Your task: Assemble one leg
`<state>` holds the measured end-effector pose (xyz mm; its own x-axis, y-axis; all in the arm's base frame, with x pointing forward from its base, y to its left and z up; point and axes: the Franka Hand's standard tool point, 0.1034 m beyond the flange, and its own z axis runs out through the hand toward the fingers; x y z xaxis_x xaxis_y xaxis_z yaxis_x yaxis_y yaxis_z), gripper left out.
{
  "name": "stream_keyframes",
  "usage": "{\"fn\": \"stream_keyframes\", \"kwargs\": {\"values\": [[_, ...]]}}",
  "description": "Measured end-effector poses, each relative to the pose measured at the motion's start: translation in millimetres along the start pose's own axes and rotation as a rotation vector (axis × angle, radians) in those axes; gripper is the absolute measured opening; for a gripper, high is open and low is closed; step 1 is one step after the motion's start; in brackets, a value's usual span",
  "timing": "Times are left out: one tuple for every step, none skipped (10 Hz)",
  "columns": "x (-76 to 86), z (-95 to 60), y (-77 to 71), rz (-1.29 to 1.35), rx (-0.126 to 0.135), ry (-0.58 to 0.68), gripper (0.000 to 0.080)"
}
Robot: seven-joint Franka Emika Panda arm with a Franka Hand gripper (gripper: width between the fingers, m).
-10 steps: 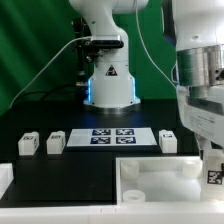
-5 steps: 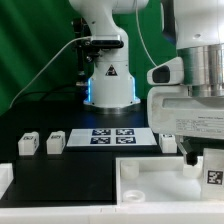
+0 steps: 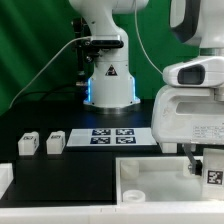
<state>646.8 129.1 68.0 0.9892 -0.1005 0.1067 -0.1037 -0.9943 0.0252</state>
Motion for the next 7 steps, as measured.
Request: {"fn": "stream_keyframes", "kwargs": {"values": [[0.0,0.0,0.0,0.056,0.0,0.0,0.0528],[0.3,-0.1,0.7,0.138,0.0,0.0,0.0345],[1.4,-0.2,4.2,0.24,-0.004,0.002,0.0298],[1.5,-0.1,5.7,0.319,-0.006,0.002,0.0298],[1.8,0.1,7.9,0.42,-0.008,0.003,0.0298],[2.1,0.1,9.3,0.481,-0.009,0.004,0.0298],[2.3,0.7,13.0,0.645,-0.01,0.0,0.0298]]}}
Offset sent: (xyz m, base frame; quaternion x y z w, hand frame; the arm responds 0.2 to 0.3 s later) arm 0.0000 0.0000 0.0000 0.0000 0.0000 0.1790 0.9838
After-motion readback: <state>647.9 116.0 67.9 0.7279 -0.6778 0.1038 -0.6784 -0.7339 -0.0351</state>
